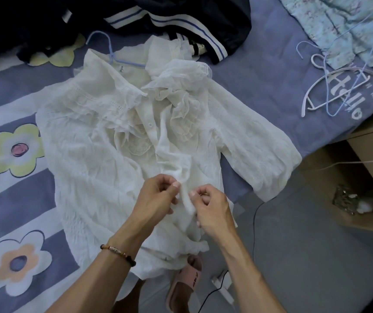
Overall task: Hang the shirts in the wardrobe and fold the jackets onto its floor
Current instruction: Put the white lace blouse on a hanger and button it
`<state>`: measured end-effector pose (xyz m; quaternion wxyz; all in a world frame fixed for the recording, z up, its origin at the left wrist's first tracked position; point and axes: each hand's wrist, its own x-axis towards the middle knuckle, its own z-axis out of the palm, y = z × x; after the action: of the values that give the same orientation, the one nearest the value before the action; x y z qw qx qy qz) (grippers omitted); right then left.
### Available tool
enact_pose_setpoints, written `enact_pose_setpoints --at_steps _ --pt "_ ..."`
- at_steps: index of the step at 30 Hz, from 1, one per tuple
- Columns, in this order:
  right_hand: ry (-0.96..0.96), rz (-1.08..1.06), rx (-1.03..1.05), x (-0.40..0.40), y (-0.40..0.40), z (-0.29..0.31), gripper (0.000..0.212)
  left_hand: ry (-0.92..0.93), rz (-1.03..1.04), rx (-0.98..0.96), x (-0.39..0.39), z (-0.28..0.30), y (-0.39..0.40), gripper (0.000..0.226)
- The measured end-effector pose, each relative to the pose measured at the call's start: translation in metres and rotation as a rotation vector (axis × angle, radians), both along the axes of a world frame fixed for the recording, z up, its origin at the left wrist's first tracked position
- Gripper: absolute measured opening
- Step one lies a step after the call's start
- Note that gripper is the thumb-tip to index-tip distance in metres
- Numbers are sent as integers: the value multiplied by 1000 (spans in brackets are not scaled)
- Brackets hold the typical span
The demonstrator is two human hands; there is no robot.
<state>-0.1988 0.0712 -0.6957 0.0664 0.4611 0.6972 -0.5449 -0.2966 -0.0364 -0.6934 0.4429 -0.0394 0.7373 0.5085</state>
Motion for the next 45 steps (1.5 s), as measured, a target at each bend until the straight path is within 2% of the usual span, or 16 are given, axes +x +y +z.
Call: enact_pose_setpoints --at_steps 2,4,6,8,9,13,16,19,21,24,28,31,33,37,40,45 --pt "-2 82 -121 14 -3 4 24 -44 127 -43 8 -2 3 14" --pt "-6 300 -101 30 -7 5 19 -82 160 -35 17 -3 6 15" --pt "-27 490 -178 42 -10 10 8 24 24 -104 28 -6 4 24" --pt "-109 558 -311 48 -7 13 18 211 -158 -245 36 -8 -2 28" --pt "-134 550 -302 50 -4 13 21 263 -182 -271 40 -8 -5 27" --pt "-53 427 102 45 12 -5 33 313 -207 -305 59 -9 -21 38" --pt "-2 388 233 34 16 -21 50 372 -231 -371 72 -10 -27 27" --pt "25 382 345 26 17 -32 41 440 -267 -458 79 -11 -27 9" --pt "50 399 440 24 20 -40 26 460 -301 -518 83 -11 -27 12" --pt "53 485 478 22 24 -50 19 415 -317 -551 86 -13 -27 20" --pt "145 539 567 17 22 -56 38 227 -254 -384 83 -9 -23 15" --pt "223 430 398 13 23 -56 44 213 -138 -286 83 -6 -21 11" --pt "198 448 433 10 27 -56 40 199 -32 -248 80 -5 -19 11" --pt "95 565 556 4 30 -52 15 130 75 -237 78 -3 -18 13" --pt "158 415 417 13 33 -46 7 65 79 -216 80 -2 -18 12" --pt "166 351 233 59 29 -21 19 -59 84 -129 93 -2 -9 19"
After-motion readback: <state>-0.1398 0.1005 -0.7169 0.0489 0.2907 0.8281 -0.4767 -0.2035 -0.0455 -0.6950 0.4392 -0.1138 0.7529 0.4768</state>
